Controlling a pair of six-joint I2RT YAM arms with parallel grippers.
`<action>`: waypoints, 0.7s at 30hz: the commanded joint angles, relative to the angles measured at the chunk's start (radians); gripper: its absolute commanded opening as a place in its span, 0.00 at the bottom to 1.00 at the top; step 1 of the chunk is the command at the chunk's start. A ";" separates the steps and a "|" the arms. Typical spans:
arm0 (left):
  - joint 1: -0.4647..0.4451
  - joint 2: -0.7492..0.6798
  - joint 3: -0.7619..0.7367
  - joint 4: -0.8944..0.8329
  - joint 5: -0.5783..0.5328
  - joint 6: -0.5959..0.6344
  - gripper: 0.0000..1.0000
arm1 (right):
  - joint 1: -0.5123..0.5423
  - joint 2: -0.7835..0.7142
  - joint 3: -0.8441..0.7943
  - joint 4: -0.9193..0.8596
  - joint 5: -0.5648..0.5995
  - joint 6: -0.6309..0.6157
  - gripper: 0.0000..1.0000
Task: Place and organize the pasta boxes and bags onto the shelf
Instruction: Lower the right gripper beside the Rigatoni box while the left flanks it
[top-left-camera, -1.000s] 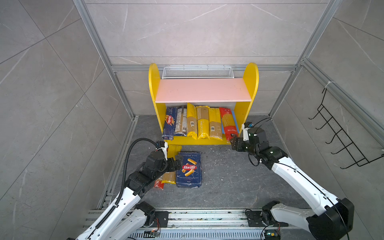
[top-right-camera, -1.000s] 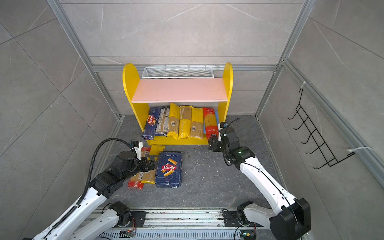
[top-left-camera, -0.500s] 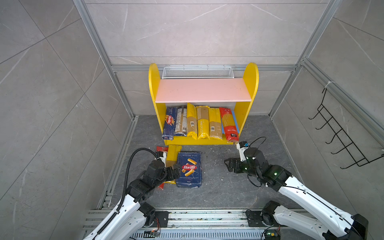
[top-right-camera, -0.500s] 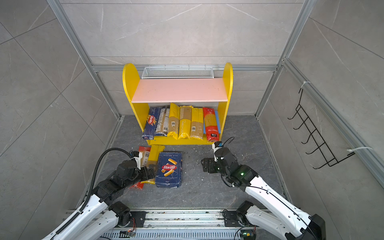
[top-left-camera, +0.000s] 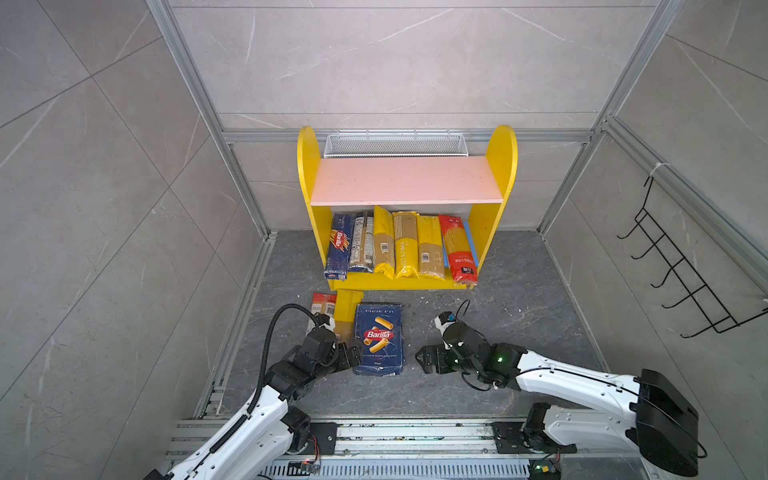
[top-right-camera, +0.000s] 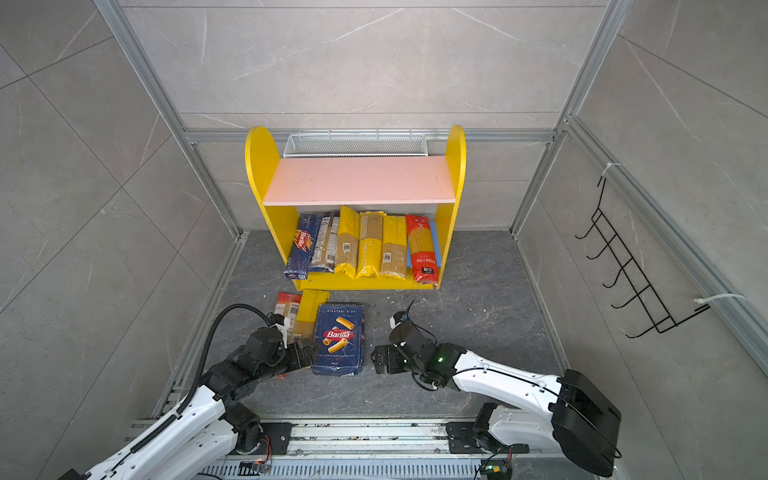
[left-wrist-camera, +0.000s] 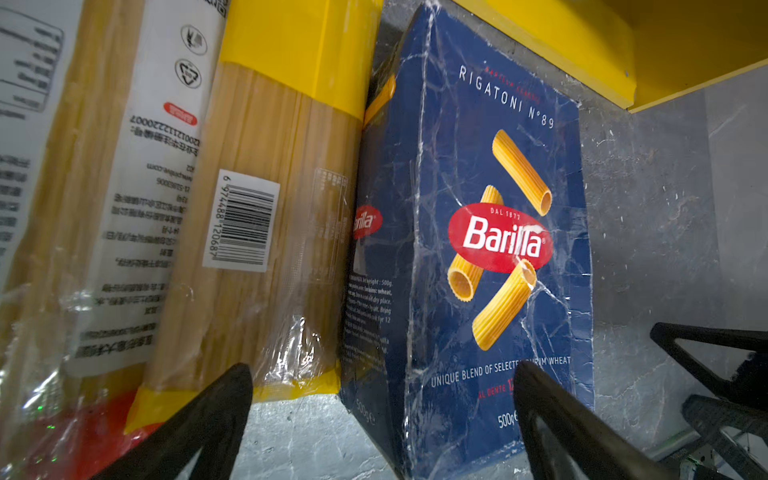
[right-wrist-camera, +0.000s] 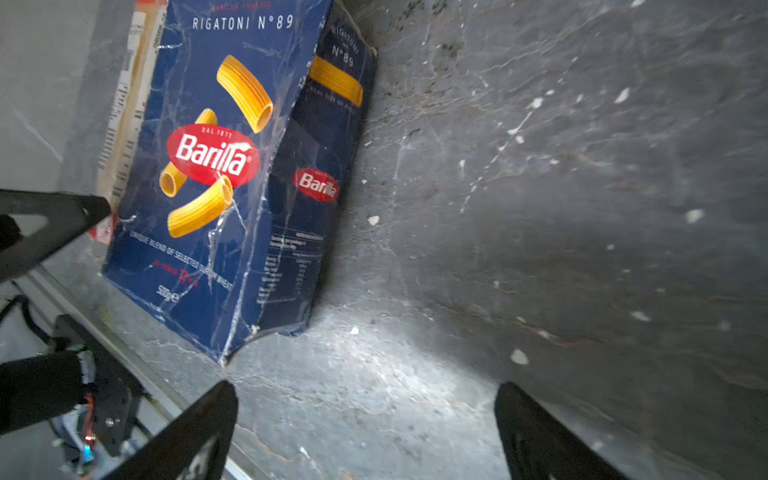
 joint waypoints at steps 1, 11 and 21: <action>0.003 0.017 0.016 0.070 0.019 -0.020 1.00 | 0.004 0.024 -0.030 0.169 -0.056 0.059 1.00; 0.005 0.137 -0.020 0.175 0.054 -0.042 0.95 | 0.004 0.126 -0.074 0.344 -0.157 0.113 1.00; 0.003 0.157 -0.032 0.181 0.055 -0.048 0.84 | -0.032 0.300 -0.097 0.554 -0.247 0.181 0.99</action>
